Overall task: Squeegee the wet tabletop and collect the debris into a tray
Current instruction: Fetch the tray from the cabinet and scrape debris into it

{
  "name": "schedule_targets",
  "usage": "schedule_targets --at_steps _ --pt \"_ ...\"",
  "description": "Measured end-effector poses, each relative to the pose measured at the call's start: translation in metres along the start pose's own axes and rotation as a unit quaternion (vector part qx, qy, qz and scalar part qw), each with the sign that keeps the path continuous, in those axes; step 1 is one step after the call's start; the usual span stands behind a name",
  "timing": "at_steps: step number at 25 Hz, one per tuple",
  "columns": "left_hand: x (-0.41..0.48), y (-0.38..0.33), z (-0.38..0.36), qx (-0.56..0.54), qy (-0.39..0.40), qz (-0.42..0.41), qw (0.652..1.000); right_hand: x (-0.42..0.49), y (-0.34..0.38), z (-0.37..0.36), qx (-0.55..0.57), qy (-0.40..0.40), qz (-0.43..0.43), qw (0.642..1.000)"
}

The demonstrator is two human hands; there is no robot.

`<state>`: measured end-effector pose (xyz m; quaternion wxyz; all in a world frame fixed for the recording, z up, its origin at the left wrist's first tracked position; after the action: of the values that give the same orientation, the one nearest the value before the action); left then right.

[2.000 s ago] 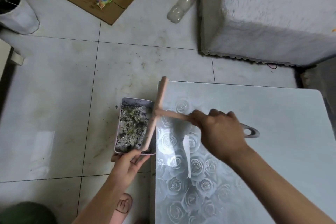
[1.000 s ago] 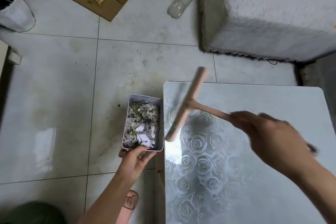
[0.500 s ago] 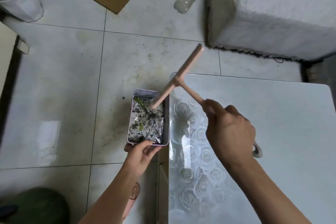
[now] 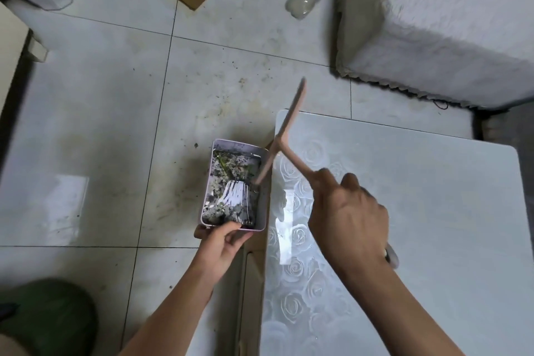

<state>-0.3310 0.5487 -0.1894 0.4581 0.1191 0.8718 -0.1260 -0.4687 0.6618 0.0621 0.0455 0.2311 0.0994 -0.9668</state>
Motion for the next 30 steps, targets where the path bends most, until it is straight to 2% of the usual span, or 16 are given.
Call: schedule_targets --at_steps 3,7,10,12,13,15,17,19,23,27,28,30 --pt "0.001 0.003 0.003 -0.003 -0.009 0.004 1.000 -0.009 -0.022 0.013 0.042 -0.030 -0.041 0.998" --pt "0.001 0.009 -0.001 -0.003 -0.003 0.017 1.000 -0.016 -0.032 0.001 0.029 0.032 -0.053 0.998" --pt "0.003 0.010 -0.007 -0.006 -0.001 0.022 1.000 -0.004 -0.007 0.001 0.034 -0.006 -0.025 0.999" --pt "0.003 0.010 -0.008 -0.007 -0.002 0.024 1.000 0.002 -0.016 0.003 0.093 -0.026 -0.021 0.995" --pt "0.004 0.009 -0.009 -0.011 -0.003 0.024 1.000 0.005 -0.032 0.000 0.138 -0.015 -0.025 0.990" --pt "0.003 0.006 -0.010 -0.019 -0.004 0.025 0.999 0.005 -0.074 -0.010 0.181 0.055 -0.026 0.982" --pt "0.001 0.006 -0.011 -0.021 -0.003 0.029 0.999 0.000 -0.113 -0.022 0.178 0.128 -0.027 0.975" --pt "0.000 0.003 -0.013 -0.023 -0.003 0.031 0.999 -0.003 -0.130 -0.030 0.158 0.154 -0.032 0.975" --pt "0.004 -0.001 -0.015 -0.013 0.000 0.023 1.000 0.017 -0.100 -0.041 0.177 0.085 -0.020 0.980" --pt "0.008 -0.003 -0.014 0.009 0.014 0.020 1.000 0.023 -0.033 -0.019 0.155 -0.052 0.047 0.985" --pt "0.007 -0.003 -0.012 0.014 0.015 0.021 1.000 0.019 -0.027 -0.013 0.182 -0.084 0.052 0.978" --pt "0.004 -0.002 -0.007 0.024 0.019 0.026 0.999 0.009 -0.033 -0.018 0.288 -0.090 0.052 0.952"
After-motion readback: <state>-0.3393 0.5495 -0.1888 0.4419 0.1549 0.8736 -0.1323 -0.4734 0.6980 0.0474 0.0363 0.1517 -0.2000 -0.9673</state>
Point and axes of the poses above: each hand's wrist, its own x-axis towards the middle knuckle, its own z-axis out of the back of the hand, y = z × x, the point moved 9 cm from there along x, towards the middle knuckle, and after that the axes turned 10 degrees about y, right-handed, at the moved point
